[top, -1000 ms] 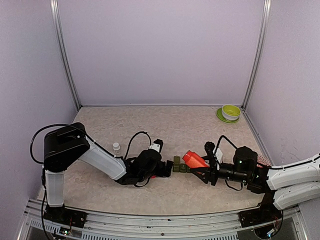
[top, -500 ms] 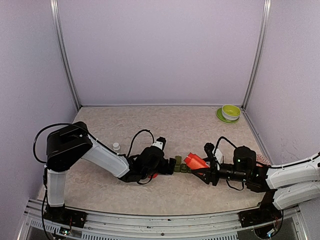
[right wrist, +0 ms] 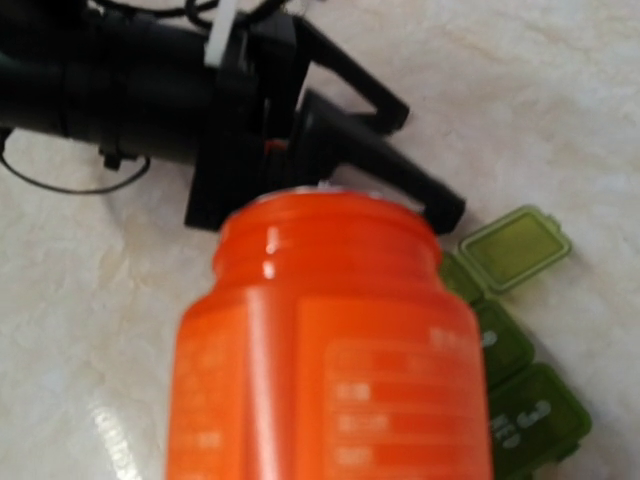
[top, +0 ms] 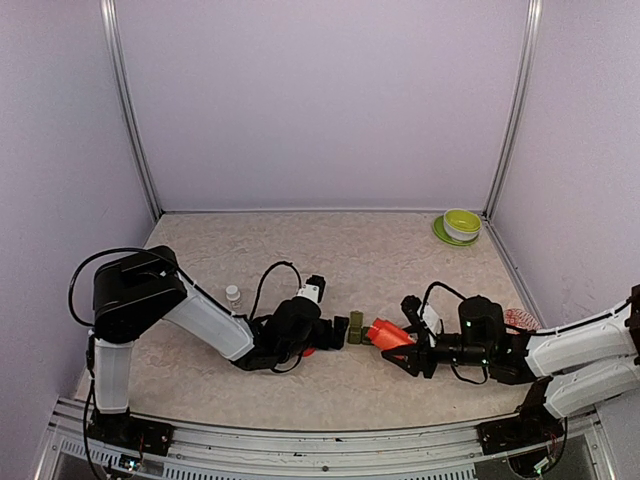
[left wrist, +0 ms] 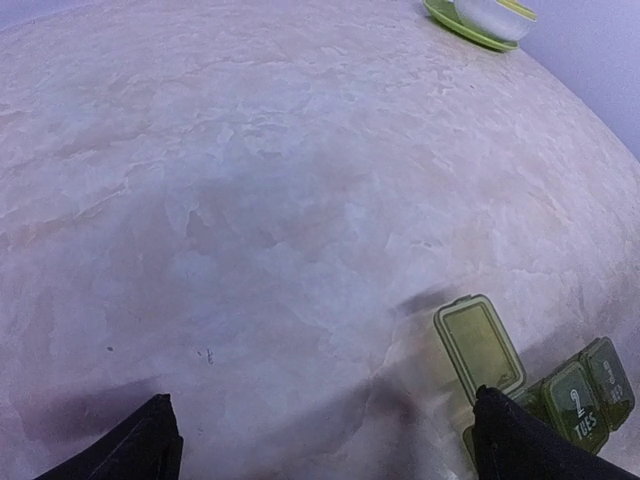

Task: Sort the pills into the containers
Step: Adjust the pill container at the center of the board, then pour the pill into the compartment of the pill container.

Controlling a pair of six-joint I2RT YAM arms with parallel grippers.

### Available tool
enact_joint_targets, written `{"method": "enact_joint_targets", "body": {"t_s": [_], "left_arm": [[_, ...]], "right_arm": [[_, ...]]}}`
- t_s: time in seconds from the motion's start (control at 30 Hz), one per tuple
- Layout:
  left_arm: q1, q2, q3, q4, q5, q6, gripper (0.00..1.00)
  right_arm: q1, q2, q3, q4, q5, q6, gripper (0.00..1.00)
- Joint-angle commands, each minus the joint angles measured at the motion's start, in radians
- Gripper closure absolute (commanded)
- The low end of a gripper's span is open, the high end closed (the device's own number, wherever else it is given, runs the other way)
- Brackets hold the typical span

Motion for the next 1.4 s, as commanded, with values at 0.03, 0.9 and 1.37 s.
{"method": "enact_joint_targets", "body": {"t_s": [0.03, 0.9, 1.37], "left_arm": [[-0.001, 0.033, -0.009, 0.066, -0.037, -0.001, 0.01], [-0.048, 0.097, -0.021, 0.156, -0.127, 0.014, 0.01], [-0.062, 0.130, -0.012, 0.149, -0.256, 0.043, 0.01]], "right_arm": [[-0.009, 0.044, 0.033, 0.015, -0.025, 0.005, 0.84], [-0.008, 0.092, 0.108, -0.045, -0.022, -0.003, 0.83], [-0.009, 0.092, 0.108, -0.050, -0.024, -0.004, 0.82]]}}
